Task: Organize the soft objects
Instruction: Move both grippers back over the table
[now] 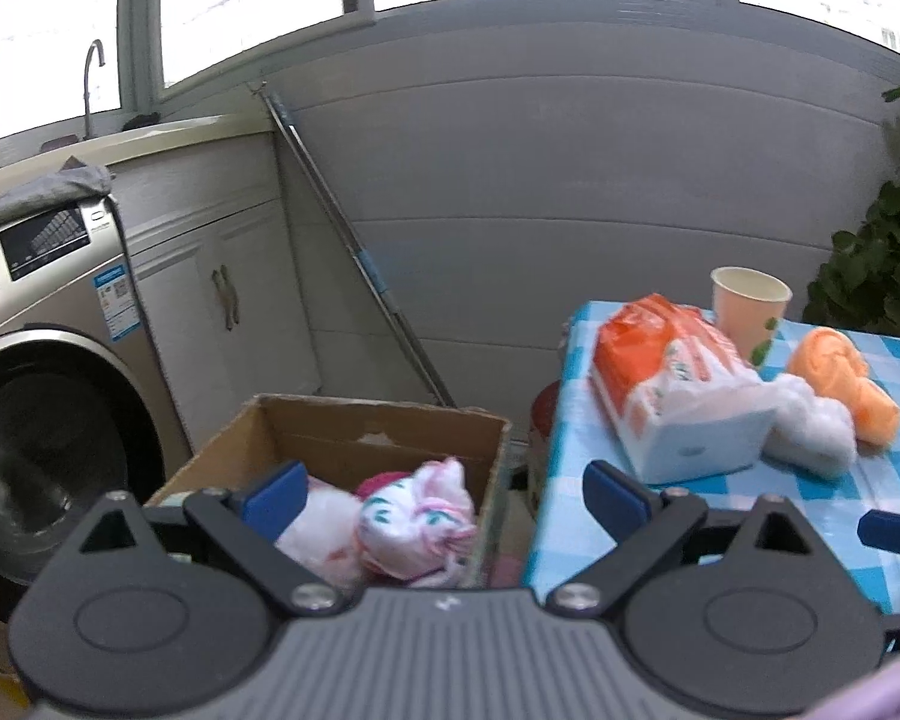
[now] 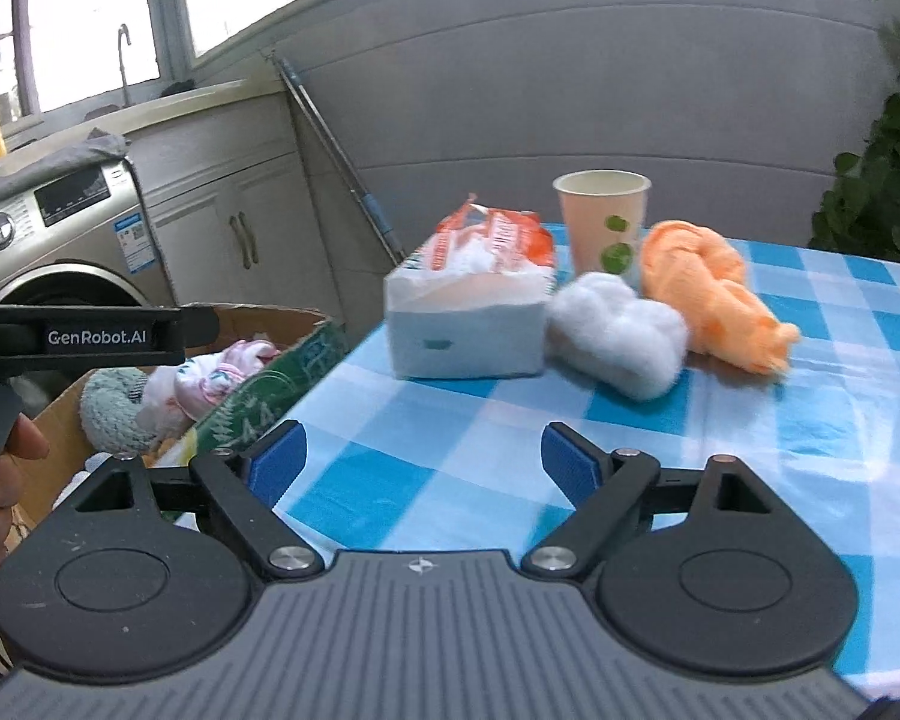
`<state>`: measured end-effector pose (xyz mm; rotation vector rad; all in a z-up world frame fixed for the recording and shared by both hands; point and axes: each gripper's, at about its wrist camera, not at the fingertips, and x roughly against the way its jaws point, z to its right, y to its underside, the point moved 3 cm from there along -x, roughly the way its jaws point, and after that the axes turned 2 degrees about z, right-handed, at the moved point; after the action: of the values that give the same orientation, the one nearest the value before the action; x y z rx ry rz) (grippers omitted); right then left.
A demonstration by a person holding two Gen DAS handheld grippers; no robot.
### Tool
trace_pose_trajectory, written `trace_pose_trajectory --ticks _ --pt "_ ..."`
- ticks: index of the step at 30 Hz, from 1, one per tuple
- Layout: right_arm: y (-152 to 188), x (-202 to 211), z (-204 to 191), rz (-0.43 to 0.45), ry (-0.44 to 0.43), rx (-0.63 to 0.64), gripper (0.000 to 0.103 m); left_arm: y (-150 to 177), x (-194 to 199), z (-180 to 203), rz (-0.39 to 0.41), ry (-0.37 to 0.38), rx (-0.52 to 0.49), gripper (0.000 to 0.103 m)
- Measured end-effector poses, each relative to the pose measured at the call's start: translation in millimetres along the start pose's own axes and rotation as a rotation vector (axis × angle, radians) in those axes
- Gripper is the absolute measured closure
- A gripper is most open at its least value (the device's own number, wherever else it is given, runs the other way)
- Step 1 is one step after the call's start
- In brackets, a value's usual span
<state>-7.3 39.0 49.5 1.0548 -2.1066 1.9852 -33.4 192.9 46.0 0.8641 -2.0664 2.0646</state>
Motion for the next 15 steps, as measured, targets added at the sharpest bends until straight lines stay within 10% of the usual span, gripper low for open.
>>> trace_pose_trajectory --ticks 15 --pt "15 26 45 0.025 0.073 -0.056 0.0 8 12 48 -0.007 0.039 -0.064 0.005"
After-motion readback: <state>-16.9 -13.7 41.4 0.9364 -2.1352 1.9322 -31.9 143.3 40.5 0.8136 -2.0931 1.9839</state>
